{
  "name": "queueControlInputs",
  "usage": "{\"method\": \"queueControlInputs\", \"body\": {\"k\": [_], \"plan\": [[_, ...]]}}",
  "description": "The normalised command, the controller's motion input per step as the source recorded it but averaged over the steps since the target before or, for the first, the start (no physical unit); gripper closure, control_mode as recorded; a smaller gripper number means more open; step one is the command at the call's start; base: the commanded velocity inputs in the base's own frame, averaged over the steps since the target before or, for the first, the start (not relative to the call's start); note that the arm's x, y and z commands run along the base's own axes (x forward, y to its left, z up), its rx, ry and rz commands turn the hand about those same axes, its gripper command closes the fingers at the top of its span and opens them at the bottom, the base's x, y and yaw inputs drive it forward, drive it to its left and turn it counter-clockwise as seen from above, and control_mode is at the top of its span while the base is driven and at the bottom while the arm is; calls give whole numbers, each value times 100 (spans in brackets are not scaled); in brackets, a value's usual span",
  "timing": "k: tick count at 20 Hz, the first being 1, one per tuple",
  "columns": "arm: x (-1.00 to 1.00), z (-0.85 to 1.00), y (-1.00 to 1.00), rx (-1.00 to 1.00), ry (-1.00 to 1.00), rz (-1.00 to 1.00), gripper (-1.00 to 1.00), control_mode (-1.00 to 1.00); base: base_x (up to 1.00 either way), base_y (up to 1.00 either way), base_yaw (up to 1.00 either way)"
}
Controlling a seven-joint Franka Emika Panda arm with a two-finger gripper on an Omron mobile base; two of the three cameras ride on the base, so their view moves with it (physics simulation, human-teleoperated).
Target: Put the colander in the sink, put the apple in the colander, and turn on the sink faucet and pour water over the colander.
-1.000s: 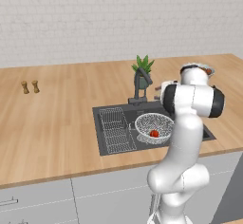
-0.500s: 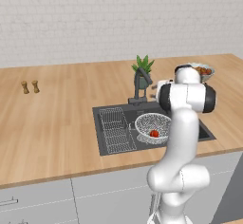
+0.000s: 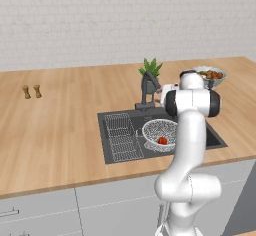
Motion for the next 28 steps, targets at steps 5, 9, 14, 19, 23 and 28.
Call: {"method": "queueControlInputs", "body": {"k": [5, 9, 14, 19, 23, 28], "plan": [[38, -10, 2, 0, -11, 0, -100, -100, 0, 0, 0], [28, -5, 7, 0, -9, 0, -100, -100, 0, 0, 0], [18, -6, 11, 0, -3, 0, -100, -100, 0, 0, 0], [16, -6, 2, 1, 0, 0, -100, -100, 0, 0, 0], [15, -9, 0, 1, 4, 0, -100, -100, 0, 0, 0], [15, -6, 0, 2, 8, -2, -100, -100, 0, 0, 0]]}}
